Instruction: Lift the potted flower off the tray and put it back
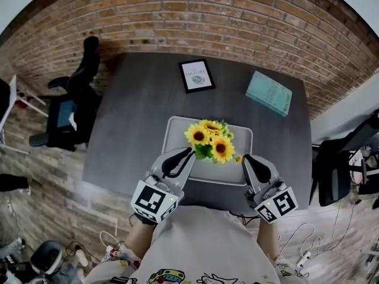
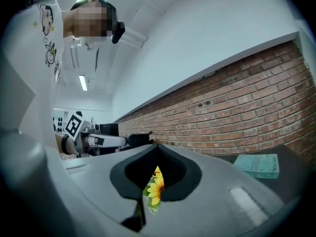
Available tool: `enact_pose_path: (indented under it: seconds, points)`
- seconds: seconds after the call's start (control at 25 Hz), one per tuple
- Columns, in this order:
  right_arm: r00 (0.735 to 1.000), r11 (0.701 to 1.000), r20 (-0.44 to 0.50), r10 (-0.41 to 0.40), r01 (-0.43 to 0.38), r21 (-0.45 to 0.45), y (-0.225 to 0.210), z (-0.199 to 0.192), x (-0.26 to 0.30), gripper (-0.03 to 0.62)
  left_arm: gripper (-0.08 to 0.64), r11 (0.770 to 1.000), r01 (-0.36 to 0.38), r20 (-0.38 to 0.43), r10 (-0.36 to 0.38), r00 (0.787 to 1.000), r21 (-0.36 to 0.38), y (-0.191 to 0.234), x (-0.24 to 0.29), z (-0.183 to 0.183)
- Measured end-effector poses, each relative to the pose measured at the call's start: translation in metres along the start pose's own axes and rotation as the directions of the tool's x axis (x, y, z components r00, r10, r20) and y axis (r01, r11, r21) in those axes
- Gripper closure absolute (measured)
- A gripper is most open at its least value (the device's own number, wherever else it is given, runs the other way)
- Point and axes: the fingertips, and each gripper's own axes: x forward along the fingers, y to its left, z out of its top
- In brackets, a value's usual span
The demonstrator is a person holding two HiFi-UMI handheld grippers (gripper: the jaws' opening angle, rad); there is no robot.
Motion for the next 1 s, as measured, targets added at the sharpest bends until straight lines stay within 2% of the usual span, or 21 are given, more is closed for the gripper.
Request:
enact_pose_path:
  seconds: [0.12, 0.4, 1.0]
  points:
    - [1.0, 1.0, -0.006, -0.014, 0.014, 0.011, -0.001, -0.005, -0.002, 0.591, 0.549, 1.0, -0.028, 0.013, 0.028, 1.0, -0.007, 0.005, -0.004, -0.002]
    - [0.999, 0.997, -0.028, -0.03, 0.028, -0.074, 0.0, -0.008, 0.004, 0.591, 0.549, 0.998, -0.056, -0.007, 0.056, 0.998, -0.003, 0.008, -0.007, -0.009]
    - [0.998, 0.997, -0.044, -0.047, 0.044, -0.063, -0.008, -0.011, 0.01, 0.591, 0.551, 0.996, -0.087, -0.02, 0.087, 0.996, 0.004, 0.016, -0.009, -0.014]
